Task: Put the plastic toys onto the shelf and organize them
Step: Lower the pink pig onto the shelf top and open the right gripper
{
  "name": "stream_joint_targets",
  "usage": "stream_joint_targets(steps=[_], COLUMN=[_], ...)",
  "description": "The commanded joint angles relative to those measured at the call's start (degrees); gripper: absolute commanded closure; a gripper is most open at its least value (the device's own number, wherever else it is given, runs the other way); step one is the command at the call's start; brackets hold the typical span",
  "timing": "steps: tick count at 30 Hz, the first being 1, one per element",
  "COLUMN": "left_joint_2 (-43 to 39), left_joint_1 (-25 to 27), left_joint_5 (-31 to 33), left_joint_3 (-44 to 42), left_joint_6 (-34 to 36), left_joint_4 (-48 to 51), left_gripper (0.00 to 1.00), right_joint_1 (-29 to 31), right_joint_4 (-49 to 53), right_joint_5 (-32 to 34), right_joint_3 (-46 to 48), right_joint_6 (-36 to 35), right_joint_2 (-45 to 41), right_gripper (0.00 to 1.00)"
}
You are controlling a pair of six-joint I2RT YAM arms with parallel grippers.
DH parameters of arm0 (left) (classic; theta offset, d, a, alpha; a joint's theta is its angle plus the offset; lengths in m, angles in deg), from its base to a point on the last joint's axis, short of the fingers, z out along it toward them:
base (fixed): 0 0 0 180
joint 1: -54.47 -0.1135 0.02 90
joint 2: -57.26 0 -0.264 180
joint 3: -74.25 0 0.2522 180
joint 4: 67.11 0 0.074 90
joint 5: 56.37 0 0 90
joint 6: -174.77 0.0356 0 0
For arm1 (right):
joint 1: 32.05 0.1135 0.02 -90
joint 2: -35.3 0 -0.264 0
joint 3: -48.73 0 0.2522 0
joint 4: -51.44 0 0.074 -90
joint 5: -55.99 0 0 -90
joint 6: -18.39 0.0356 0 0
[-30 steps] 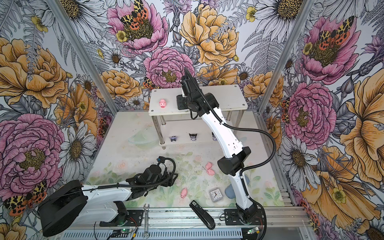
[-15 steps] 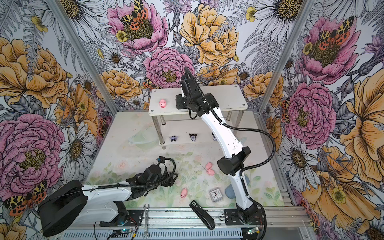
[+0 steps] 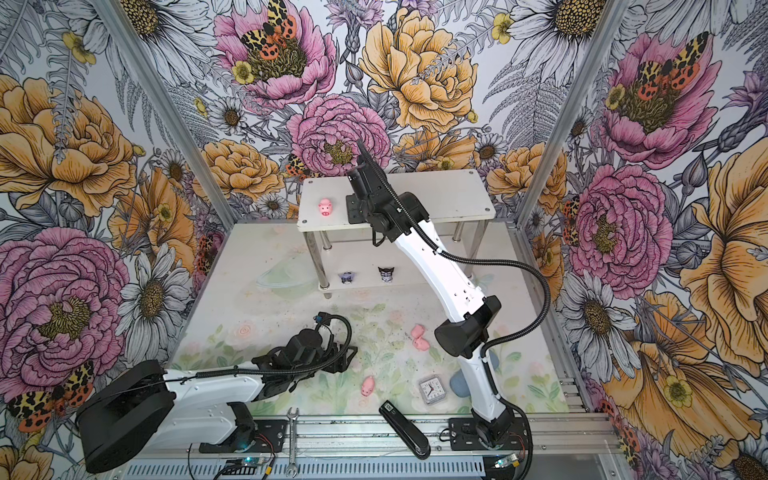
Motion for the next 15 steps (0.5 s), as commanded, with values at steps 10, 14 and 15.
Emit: stream_joint_targets(steps=[10, 14, 15], left_joint_2=[-2.5, -2.8, -2.7], left_joint_1=[-0.4, -0.4, -0.4], left_joint_5=[-0.7, -0.4, -0.4], left_joint_3=[-0.7, -0.9, -0.8], left_joint_6=[0.4, 0.3, 0.4], left_joint_4=[-1.5, -1.5, -1.6], left_gripper=[0.19, 0.19, 0.18], right_joint_1=[0.1, 0.2, 0.2], right_joint_4=[1.6, 1.1, 0.8], right_joint_5=[2.4, 0.6, 0.4], right_joint_3=[0.6, 0.5, 0.5], right_joint_6=[1.7, 1.9, 1.9], right_joint_2=[-0.9, -0.9, -0.9], right_gripper=[0.51, 0.47, 0.46])
